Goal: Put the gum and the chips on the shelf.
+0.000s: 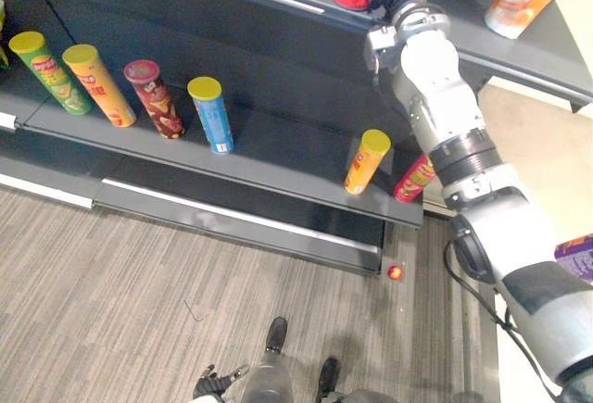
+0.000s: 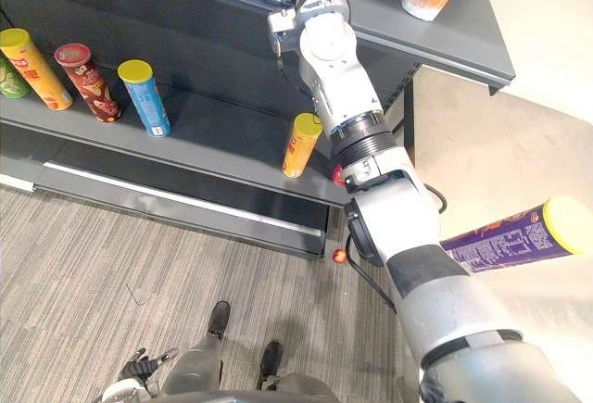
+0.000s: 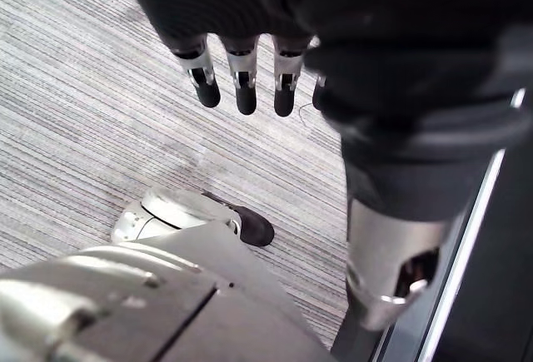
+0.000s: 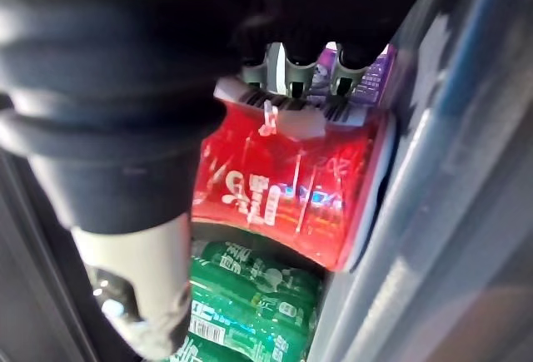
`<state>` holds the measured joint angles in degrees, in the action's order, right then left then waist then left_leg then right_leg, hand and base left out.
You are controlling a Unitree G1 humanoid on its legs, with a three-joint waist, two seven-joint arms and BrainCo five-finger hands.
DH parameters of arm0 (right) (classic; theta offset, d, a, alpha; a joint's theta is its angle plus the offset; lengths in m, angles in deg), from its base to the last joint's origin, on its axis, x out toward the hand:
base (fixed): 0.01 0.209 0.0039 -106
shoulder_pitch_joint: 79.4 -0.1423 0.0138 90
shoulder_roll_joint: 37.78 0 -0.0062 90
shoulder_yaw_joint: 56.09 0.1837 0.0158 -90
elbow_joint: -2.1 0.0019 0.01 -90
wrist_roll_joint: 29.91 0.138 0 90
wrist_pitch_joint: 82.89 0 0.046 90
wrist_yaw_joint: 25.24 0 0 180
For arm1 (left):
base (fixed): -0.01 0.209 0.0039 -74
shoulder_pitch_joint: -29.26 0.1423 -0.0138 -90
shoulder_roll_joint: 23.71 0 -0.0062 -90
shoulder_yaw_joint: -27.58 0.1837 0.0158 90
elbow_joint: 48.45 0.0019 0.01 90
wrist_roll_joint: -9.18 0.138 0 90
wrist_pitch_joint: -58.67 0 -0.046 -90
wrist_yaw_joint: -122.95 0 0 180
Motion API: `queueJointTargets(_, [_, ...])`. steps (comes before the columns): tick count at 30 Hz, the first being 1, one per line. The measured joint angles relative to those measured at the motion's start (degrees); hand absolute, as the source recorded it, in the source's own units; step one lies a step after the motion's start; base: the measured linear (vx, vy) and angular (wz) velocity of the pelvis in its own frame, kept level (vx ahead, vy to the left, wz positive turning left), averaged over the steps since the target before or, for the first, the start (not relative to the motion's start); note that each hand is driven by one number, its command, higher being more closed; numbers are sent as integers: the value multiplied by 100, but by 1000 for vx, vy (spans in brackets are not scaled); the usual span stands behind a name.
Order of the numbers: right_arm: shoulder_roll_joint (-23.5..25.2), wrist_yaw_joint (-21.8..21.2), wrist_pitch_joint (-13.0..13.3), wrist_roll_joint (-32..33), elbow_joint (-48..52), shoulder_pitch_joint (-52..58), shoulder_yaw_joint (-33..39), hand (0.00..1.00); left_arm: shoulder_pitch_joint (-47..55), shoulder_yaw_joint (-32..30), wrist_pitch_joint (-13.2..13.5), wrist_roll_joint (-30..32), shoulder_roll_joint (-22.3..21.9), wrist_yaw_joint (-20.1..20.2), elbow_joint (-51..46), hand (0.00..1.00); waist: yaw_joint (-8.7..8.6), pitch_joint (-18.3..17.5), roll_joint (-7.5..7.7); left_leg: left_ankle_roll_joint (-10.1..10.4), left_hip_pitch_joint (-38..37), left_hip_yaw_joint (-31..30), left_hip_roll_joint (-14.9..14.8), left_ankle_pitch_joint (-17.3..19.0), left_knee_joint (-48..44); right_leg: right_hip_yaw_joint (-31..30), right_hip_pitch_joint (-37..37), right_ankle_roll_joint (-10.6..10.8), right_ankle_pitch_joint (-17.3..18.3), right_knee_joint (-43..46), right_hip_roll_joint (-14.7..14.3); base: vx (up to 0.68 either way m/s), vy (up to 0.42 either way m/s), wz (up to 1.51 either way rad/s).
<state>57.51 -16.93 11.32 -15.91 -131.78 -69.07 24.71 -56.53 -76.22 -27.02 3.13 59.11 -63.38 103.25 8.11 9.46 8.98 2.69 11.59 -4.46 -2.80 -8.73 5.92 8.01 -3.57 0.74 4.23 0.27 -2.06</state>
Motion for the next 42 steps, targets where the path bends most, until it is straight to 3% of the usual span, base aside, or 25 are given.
queueJointTargets(26, [-88, 130, 126, -32, -792, -314, 885, 0, -12, 221, 18, -12, 45, -34, -6, 0, 29, 4, -6, 30, 131, -97, 26, -16, 0, 108, -81, 0, 4, -10, 4, 0, -1, 2])
queueJointTargets(42, [-294, 161, 138, -46, -1116, -374, 1192, 0, -12, 292, 27, -5, 49, -80, -6, 0, 52, 60, -88, 24, 115, -178, 84, -18, 0, 161, -26, 12, 16, -14, 43, 0, 0, 2])
